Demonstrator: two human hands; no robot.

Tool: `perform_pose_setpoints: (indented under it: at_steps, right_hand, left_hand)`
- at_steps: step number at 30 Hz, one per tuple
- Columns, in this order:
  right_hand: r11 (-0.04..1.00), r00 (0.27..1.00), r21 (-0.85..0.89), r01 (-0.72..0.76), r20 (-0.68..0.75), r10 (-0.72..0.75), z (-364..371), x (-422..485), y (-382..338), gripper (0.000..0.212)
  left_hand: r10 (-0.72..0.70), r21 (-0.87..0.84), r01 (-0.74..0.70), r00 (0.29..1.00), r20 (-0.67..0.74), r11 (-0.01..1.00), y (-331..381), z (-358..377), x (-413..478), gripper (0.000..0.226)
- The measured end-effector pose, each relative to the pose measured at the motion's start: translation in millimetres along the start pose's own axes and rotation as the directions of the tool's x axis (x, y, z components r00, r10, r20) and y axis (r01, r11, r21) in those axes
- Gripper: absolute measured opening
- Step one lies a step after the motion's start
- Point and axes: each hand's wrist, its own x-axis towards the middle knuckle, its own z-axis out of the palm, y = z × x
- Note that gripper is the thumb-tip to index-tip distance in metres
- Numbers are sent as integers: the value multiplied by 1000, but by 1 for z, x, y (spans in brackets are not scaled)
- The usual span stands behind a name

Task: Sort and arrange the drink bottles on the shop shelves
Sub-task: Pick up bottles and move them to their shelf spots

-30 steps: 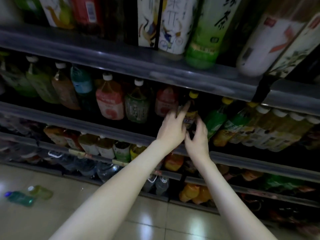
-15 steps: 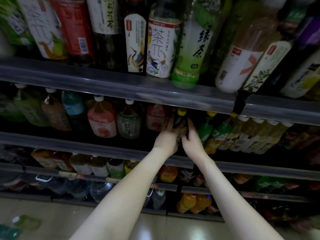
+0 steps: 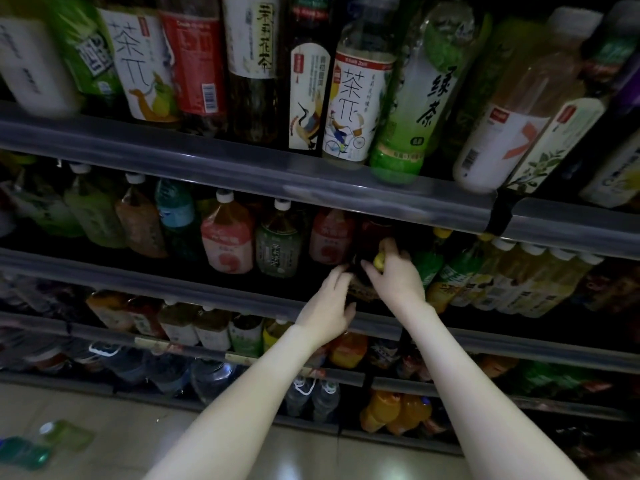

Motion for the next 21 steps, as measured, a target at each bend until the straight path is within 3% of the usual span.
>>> perform_pose_setpoints:
  at_steps: [3,5,10,15,21]
  right_hand:
    - [982,986,-91,167,30,-165,13,-30,6,37]
    - [971,972,-50,233,-30,-234,23,-45,10,28]
    - [965,969,167,202,-179,-171,23,-54,15,23]
    - [933,967,286,218,-196,-165,21,-70,6,25]
    - [903,950,346,255,-263,-168,8,-81,-6,23]
  left_hand:
    - [-127,-17,127,992,19,992,2,2,-8,71]
    - [-187,21,186,979,83,982,7,2,-10,85]
    - [-303,-14,308,943,137,951,23,4,-16,95]
    - [-388,-98,387,922,18,917,36,1,-22,92]
    - [-284,114,297,951,-122,948,30,-19,-43,88]
